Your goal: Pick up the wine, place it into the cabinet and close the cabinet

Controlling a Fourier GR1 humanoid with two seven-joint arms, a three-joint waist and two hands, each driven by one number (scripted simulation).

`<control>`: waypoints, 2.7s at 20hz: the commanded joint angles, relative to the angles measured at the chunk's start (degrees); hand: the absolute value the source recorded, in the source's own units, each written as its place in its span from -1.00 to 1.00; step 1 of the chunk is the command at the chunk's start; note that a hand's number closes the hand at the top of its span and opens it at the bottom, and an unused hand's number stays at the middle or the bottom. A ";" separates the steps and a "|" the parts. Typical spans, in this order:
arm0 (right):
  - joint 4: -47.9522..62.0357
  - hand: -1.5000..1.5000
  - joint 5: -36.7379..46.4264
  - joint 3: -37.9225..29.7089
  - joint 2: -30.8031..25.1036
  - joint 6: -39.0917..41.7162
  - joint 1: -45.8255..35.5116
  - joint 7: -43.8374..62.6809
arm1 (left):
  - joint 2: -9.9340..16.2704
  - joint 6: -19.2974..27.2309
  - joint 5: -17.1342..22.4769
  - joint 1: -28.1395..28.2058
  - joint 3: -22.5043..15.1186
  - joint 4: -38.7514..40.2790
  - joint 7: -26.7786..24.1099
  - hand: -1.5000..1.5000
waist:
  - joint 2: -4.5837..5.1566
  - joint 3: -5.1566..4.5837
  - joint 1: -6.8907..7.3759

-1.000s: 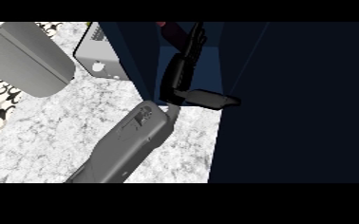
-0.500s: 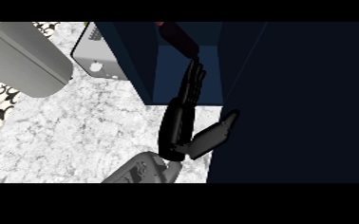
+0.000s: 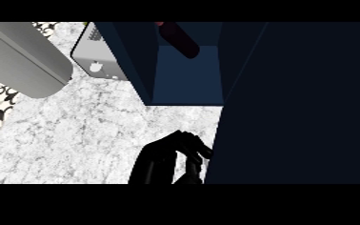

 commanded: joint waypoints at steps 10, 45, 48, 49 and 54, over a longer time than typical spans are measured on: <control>-3.29 1.00 -10.34 7.27 3.09 4.31 -0.91 1.56 | 20.41 -15.00 6.00 18.27 4.21 -17.38 -4.86 1.00 | -0.08 -0.05 0.64; 69.25 1.00 -5.96 25.49 13.17 -15.33 -39.83 -27.63 | 44.42 -59.03 39.69 36.72 51.97 -9.78 -9.61 1.00 | 0.97 -0.11 3.00; 76.78 1.00 -6.07 21.67 13.17 -14.12 -40.62 -32.17 | 43.77 -59.12 40.83 37.23 52.63 -10.29 -8.82 1.00 | 0.93 -0.07 2.62; 79.46 1.00 -6.38 20.14 13.17 -12.41 -40.98 -33.98 | 44.75 -59.63 40.50 36.99 54.51 -9.04 -8.60 1.00 | 0.98 -0.07 2.65; 86.95 1.00 -5.47 19.19 11.14 -11.54 -39.55 -39.37 | 44.46 -59.85 41.56 37.20 54.88 -10.24 -7.60 1.00 | 1.20 -0.06 2.74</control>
